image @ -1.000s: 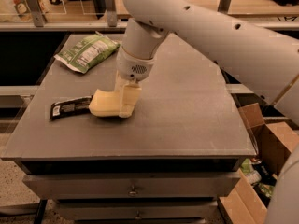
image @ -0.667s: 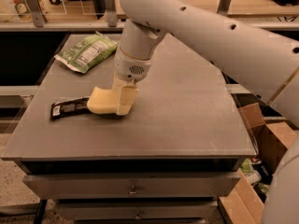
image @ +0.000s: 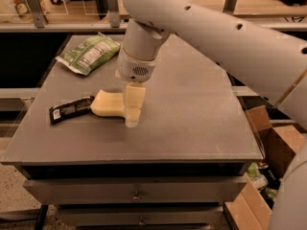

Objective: Move sponge near rxbar chocolate

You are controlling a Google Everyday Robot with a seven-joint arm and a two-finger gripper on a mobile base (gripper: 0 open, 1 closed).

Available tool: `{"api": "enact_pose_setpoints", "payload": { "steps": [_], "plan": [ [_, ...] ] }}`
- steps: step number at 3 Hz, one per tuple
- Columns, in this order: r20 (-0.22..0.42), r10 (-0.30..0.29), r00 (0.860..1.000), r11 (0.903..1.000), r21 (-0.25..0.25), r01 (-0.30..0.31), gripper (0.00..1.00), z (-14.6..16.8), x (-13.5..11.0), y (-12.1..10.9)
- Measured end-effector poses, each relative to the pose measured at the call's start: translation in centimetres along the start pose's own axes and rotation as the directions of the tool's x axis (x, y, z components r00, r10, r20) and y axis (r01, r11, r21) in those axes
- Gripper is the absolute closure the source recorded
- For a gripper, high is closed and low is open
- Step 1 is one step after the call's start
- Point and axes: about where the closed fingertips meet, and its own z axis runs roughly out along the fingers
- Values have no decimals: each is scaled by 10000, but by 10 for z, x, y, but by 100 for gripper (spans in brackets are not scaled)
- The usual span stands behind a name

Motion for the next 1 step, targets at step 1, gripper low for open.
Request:
{"api": "enact_pose_setpoints", "payload": {
  "steps": [1],
  "plan": [
    [0,0,10000,10000,0,0,0,0,0,0]
  ]
}}
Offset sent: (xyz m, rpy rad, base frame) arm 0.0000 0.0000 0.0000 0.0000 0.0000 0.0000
